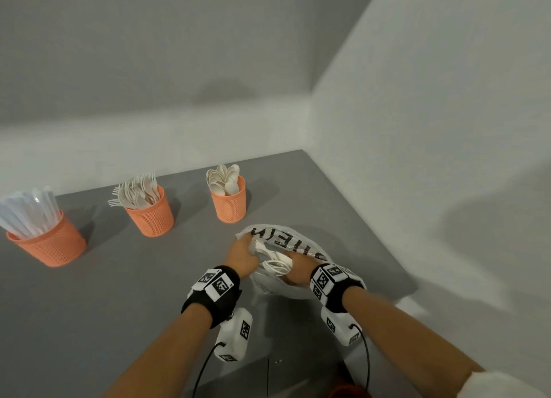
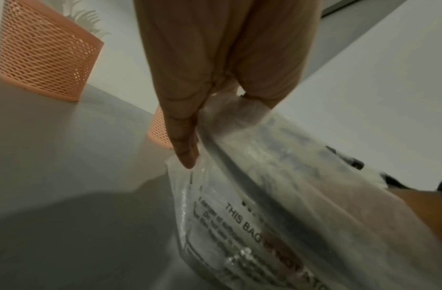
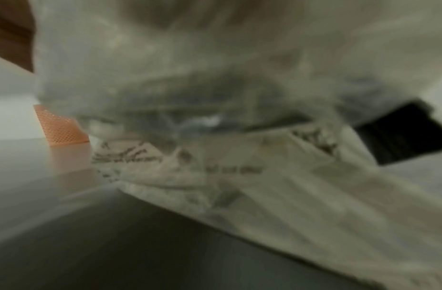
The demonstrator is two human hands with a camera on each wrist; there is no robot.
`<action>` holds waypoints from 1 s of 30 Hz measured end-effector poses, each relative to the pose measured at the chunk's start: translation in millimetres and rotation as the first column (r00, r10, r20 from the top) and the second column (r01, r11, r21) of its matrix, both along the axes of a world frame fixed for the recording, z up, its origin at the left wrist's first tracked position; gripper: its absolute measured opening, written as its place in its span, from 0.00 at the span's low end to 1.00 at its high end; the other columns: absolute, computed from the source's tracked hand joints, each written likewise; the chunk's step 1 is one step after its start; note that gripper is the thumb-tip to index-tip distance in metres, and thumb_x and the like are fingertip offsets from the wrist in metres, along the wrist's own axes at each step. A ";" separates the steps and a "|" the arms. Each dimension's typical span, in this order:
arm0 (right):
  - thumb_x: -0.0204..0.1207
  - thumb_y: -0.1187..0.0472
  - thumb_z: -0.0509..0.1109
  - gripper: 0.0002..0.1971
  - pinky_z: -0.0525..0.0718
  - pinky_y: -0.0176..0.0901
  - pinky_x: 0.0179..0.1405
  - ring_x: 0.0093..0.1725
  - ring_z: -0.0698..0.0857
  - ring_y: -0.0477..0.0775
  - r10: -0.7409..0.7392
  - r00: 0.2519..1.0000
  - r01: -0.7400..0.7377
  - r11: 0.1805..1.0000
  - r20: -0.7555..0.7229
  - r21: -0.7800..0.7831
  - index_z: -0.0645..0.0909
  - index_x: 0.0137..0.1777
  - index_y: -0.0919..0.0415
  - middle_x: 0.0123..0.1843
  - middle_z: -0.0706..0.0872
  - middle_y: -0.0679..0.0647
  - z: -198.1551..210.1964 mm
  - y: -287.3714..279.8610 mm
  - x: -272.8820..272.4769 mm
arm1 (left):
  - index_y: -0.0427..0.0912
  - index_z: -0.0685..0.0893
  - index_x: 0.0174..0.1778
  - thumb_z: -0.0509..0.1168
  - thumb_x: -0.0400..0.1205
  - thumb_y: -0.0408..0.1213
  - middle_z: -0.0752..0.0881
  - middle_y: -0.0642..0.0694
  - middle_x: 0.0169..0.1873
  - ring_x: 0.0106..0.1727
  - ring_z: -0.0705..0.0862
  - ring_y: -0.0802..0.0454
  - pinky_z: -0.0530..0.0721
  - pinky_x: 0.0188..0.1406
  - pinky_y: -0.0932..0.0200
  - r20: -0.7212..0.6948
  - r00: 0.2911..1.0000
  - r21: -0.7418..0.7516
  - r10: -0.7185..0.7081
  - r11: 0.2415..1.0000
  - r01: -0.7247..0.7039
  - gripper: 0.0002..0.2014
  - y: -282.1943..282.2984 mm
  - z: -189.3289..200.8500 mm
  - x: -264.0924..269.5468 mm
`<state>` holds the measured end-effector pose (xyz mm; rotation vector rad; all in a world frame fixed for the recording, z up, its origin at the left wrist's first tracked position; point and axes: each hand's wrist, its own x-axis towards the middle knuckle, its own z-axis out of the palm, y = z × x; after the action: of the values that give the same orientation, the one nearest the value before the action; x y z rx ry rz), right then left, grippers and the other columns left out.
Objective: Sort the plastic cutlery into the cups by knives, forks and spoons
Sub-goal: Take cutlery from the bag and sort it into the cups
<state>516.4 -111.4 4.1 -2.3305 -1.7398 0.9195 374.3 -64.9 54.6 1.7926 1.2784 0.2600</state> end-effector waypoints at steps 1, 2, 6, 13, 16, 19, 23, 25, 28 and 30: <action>0.71 0.50 0.69 0.25 0.76 0.53 0.69 0.67 0.79 0.60 -0.013 1.000 0.013 1.000 -0.002 0.002 0.73 0.69 0.50 0.67 0.81 0.55 -3.9 1.3 0.6 | 0.37 0.65 0.77 0.59 0.79 0.23 0.71 0.37 0.74 0.74 0.71 0.39 0.71 0.72 0.52 -0.003 1.000 -0.014 -0.008 1.000 0.008 0.28 -0.7 -1.2 0.3; 0.72 0.53 0.70 0.24 0.76 0.53 0.68 0.66 0.79 0.59 -0.016 1.000 0.016 1.000 0.005 0.009 0.74 0.69 0.52 0.66 0.81 0.56 -5.2 1.9 -0.5 | 0.37 0.66 0.76 0.58 0.79 0.22 0.71 0.37 0.74 0.74 0.70 0.40 0.70 0.73 0.52 -0.006 1.000 -0.026 -0.021 0.999 0.021 0.27 -2.6 -1.9 0.5; 0.69 0.59 0.74 0.27 0.78 0.51 0.66 0.64 0.81 0.59 -0.014 1.000 0.015 1.000 -0.021 0.016 0.73 0.69 0.55 0.64 0.83 0.56 -9.1 4.6 -5.2 | 0.37 0.70 0.74 0.57 0.77 0.20 0.73 0.37 0.73 0.73 0.72 0.41 0.72 0.73 0.51 -0.017 0.997 -0.014 -0.073 0.997 0.072 0.27 -8.2 -6.3 -0.9; 0.74 0.58 0.67 0.17 0.80 0.51 0.63 0.61 0.83 0.58 0.048 0.998 -0.050 0.998 0.035 0.036 0.77 0.64 0.54 0.60 0.85 0.55 -5.0 5.6 -5.5 | 0.37 0.66 0.76 0.58 0.78 0.23 0.73 0.34 0.70 0.72 0.73 0.38 0.71 0.71 0.52 -0.196 0.981 0.199 -0.013 0.979 0.052 0.27 -0.6 -8.7 -5.0; 0.70 0.59 0.68 0.18 0.81 0.47 0.57 0.57 0.84 0.58 0.084 0.995 -0.086 0.996 0.048 0.025 0.77 0.61 0.55 0.57 0.86 0.55 2.9 3.0 3.3 | 0.39 0.67 0.74 0.57 0.78 0.24 0.71 0.34 0.69 0.68 0.75 0.35 0.74 0.69 0.47 -0.281 0.959 0.232 -0.023 0.968 0.091 0.26 -1.3 -8.7 -0.3; 0.70 0.58 0.68 0.19 0.79 0.47 0.62 0.61 0.82 0.56 0.060 0.998 -0.060 0.998 0.004 0.035 0.77 0.62 0.53 0.60 0.85 0.53 5.5 0.1 13.3 | 0.42 0.64 0.76 0.55 0.79 0.24 0.68 0.35 0.71 0.68 0.75 0.33 0.75 0.68 0.44 -0.344 0.939 0.251 -0.029 0.960 0.122 0.27 -4.3 -11.9 2.2; 0.72 0.61 0.68 0.25 0.73 0.47 0.71 0.68 0.77 0.56 0.048 0.993 -0.044 0.998 -0.106 0.036 0.73 0.70 0.54 0.68 0.81 0.54 7.4 -4.1 18.3 | 0.42 0.64 0.76 0.55 0.80 0.26 0.67 0.33 0.72 0.68 0.75 0.32 0.75 0.68 0.43 -0.334 0.943 0.246 -0.007 0.965 0.094 0.27 -6.4 -12.6 7.3; 0.70 0.62 0.70 0.28 0.72 0.47 0.72 0.69 0.76 0.55 0.041 0.991 -0.038 0.999 -0.128 0.031 0.72 0.72 0.54 0.69 0.79 0.53 7.6 -4.0 18.0 | 0.40 0.64 0.76 0.55 0.79 0.25 0.69 0.32 0.71 0.68 0.75 0.32 0.74 0.68 0.44 -0.285 0.958 0.252 0.022 0.966 0.053 0.27 -5.0 -13.1 11.1; 0.65 0.62 0.74 0.32 0.76 0.49 0.68 0.67 0.78 0.56 -0.007 0.989 0.007 1.000 -0.149 -0.002 0.72 0.71 0.52 0.66 0.81 0.53 5.6 -3.2 16.8 | 0.36 0.65 0.76 0.56 0.79 0.23 0.70 0.31 0.71 0.71 0.73 0.35 0.72 0.70 0.49 -0.121 0.992 0.155 0.029 0.988 -0.010 0.27 -2.0 -16.5 13.0; 0.64 0.65 0.73 0.30 0.78 0.47 0.64 0.64 0.80 0.56 -0.018 0.985 0.014 1.000 -0.169 -0.025 0.74 0.69 0.53 0.63 0.83 0.54 4.3 -3.6 16.3 | 0.34 0.65 0.76 0.59 0.79 0.24 0.71 0.34 0.73 0.73 0.72 0.38 0.71 0.70 0.50 -0.015 0.998 0.049 0.065 0.997 -0.064 0.27 -0.4 -18.3 12.4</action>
<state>532.7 -115.0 8.4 -2.2042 -1.6497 1.1057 386.7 -65.3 36.4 1.7996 1.3542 0.3155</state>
